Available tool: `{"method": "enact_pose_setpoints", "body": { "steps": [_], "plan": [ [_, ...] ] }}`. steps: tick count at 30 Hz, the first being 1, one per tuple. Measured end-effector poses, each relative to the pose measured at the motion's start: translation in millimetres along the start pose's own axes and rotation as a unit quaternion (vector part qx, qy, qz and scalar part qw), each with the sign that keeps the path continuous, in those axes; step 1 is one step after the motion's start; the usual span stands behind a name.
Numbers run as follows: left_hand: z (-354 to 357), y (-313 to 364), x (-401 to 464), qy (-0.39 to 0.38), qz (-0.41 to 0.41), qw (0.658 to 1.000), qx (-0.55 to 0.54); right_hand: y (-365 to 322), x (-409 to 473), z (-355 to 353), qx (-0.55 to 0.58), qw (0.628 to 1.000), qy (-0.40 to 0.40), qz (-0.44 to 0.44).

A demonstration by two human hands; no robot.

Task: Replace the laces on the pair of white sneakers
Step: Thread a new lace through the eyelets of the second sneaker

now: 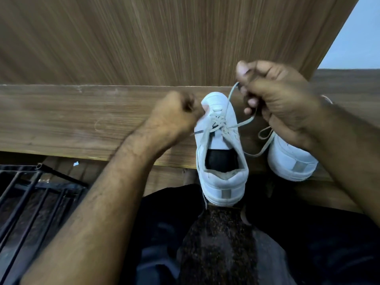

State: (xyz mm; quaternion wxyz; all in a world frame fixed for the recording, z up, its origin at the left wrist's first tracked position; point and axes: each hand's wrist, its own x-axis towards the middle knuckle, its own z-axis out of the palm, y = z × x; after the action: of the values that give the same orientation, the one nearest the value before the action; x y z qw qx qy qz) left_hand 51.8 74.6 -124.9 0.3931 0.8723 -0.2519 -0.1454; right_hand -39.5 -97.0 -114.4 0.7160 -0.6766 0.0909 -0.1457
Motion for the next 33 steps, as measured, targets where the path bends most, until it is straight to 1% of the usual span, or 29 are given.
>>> {"method": "enact_pose_setpoints", "body": {
  "steps": [1, 2, 3, 4, 5, 6, 7, 8, 9, 11, 12, 14, 15, 16, 17, 19, 20, 21, 22, 23, 24, 25, 26, 27, 29, 31, 33],
  "plan": [
    [4, -3, -2, -0.058, -0.005, 0.996, 0.073, 4, -1, 0, -0.055, 0.998, -0.016, -0.023],
    [7, -5, -3, -0.097, -0.014, 0.991, 0.094, 6, -2, 0, -0.115, 0.991, -0.040, -0.048],
    [8, -5, -3, -0.107, -0.019, 0.991, 0.084, 10, -2, 0, -0.181, 0.978, -0.070, -0.071],
    [8, -6, -3, -0.091, -0.020, 0.994, 0.054, 14, -2, -1, -0.258, 0.956, -0.102, -0.091],
    [7, -5, -2, -0.069, -0.024, 0.997, 0.008, 19, -1, -1, -0.348, 0.922, -0.129, -0.109],
    [6, -4, -1, -0.051, -0.030, 0.997, -0.044, 24, -1, 0, -0.437, 0.879, -0.148, -0.122],
    [6, -1, -2, -0.042, -0.034, 0.994, -0.092, 29, -1, 1, -0.507, 0.837, -0.162, -0.128],
    [7, 2, -3, -0.036, -0.038, 0.990, -0.135, 31, -1, 4, -0.546, 0.810, -0.172, -0.126],
    [8, 5, -4, -0.026, -0.035, 0.984, -0.172, 32, -2, 7, -0.554, 0.805, -0.176, -0.118],
    [7, 16, -6, 0.016, -0.019, 0.968, -0.250, 31, -2, 13, -0.549, 0.813, -0.163, -0.101],
    [6, 21, -7, 0.043, -0.010, 0.951, -0.307, 30, -1, 15, -0.556, 0.812, -0.151, -0.100],
    [1, 31, -8, 0.069, 0.002, 0.891, -0.449, 31, 1, 15, -0.562, 0.811, -0.136, -0.090],
    [0, 34, -8, 0.078, 0.006, 0.870, -0.488, 32, 1, 15, -0.558, 0.815, -0.133, -0.087],
    [0, 33, -7, 0.097, 0.012, 0.870, -0.482, 32, 0, 16, -0.553, 0.818, -0.133, -0.080],
    [2, 31, -6, 0.126, 0.028, 0.895, -0.428, 32, -1, 16, -0.552, 0.820, -0.130, -0.079],
    [7, 22, -1, 0.167, 0.084, 0.956, -0.225, 32, -1, 17, -0.565, 0.813, -0.123, -0.074],
    [9, 19, 0, 0.164, 0.097, 0.975, -0.118, 31, -2, 19, -0.572, 0.809, -0.119, -0.068],
    [10, 16, 0, 0.139, 0.080, 0.987, -0.022, 31, -1, 20, -0.580, 0.804, -0.119, -0.064],
    [11, 14, -1, 0.092, 0.044, 0.993, 0.061, 30, -1, 21, -0.593, 0.793, -0.123, -0.061],
    [13, 11, -2, 0.033, 0.003, 0.992, 0.119, 31, 0, 20, -0.612, 0.779, -0.125, -0.063],
    [14, 8, -3, -0.020, -0.034, 0.990, 0.135, 32, 0, 18, -0.627, 0.766, -0.123, -0.068],
    [14, 4, -5, -0.059, -0.060, 0.990, 0.116, 31, -1, 17, -0.636, 0.759, -0.120, -0.071],
    [13, 2, -7, -0.082, -0.071, 0.990, 0.085, 31, -1, 16, -0.639, 0.757, -0.116, -0.072],
    [11, 1, -7, -0.087, -0.072, 0.992, 0.050, 31, -2, 16, -0.639, 0.758, -0.114, -0.072],
    [7, 0, -6, -0.063, -0.055, 0.996, -0.031, 32, -2, 17, -0.627, 0.768, -0.117, -0.061],
    [6, 3, -3, -0.003, -0.034, 0.991, -0.126, 33, -2, 17, -0.604, 0.786, -0.123, -0.039],
    [6, 7, -2, 0.052, -0.006, 0.981, -0.186, 32, -2, 16, -0.593, 0.794, -0.131, -0.020]
  ]
}}
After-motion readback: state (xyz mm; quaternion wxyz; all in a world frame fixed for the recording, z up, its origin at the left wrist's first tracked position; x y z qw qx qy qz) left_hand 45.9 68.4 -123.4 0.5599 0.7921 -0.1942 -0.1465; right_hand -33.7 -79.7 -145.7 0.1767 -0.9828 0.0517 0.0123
